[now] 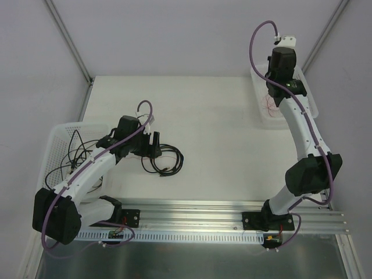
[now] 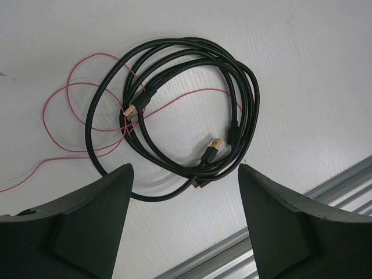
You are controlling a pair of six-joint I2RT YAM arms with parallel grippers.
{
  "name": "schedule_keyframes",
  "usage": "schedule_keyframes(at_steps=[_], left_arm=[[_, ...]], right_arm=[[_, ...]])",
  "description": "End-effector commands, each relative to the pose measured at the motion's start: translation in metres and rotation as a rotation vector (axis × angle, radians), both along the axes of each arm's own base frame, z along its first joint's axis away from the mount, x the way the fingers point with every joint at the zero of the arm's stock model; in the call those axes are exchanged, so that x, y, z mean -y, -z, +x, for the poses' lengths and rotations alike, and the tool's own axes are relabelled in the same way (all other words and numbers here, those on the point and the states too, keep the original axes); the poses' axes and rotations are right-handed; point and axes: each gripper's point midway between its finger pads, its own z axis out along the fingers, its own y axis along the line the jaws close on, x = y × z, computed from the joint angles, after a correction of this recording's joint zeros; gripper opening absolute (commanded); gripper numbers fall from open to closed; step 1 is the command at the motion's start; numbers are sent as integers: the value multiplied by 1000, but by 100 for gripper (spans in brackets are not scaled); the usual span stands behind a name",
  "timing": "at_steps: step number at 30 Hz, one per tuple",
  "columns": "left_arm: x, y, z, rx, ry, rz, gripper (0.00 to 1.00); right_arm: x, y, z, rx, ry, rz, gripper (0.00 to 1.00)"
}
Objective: Untangle the cables
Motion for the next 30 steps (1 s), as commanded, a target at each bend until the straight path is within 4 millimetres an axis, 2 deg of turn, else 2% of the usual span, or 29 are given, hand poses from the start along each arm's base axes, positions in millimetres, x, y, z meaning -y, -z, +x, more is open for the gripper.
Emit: schedule_keyframes(at_steps=[1,3,6,7,9,10,12,13,14,15,16,18,20,21,22,23,25,26,28,29,30], left_arm=[[2,-2,4,8,22,-3,73],[2,0,4,2,21,-1,73],[2,2,4,-7,21,2,73],[2,2,4,-7,21,2,73],[2,4,3,-15,22,3,73],[3,5,4,-19,22,2,73],[4,5,3,-25,24,-3,73],[4,4,3,-24,25,-6,73],[4,4,4,-25,25,-7,73],[5,4,3,-22,26,-8,73],[4,3,3,-19,26,-8,73],[3,0,4,-4,20,-6,73],[2,-1,5,1,15,-4,73],[1,-3,5,10,12,-1,73],[0,-3,5,12,6,1,73],[-1,-3,5,17,4,4,73],[-2,-4,5,22,-5,6,73],[-3,-4,6,23,-9,7,74],[-5,-5,7,30,-22,15,74],[-6,-5,7,31,-26,21,74],[-8,-5,8,33,-34,25,74]], right_arm=[[23,-10,21,49,29,32,1],[38,-5,31,45,58,36,1],[52,28,48,-12,92,28,7],[57,33,49,-23,122,15,15],[58,49,53,-63,124,2,24],[57,52,53,-74,118,7,42],[52,48,46,-64,113,38,60],[49,52,42,-72,97,58,70],[46,52,38,-72,92,76,74],[40,44,29,-61,81,98,75],[33,50,23,-75,70,123,77],[7,46,8,-86,-6,162,77],[-18,63,-7,-137,-63,211,78],[-39,71,-17,-169,-106,231,78],[-60,69,-27,-164,-163,302,78],[-83,91,-40,-223,-214,328,78],[-112,98,-62,-235,-252,436,78],[-134,120,-77,-292,-290,471,77],[-162,133,-95,-318,-336,550,77],[-189,145,-111,-339,-378,602,76],[-203,150,-119,-359,-402,621,75]])
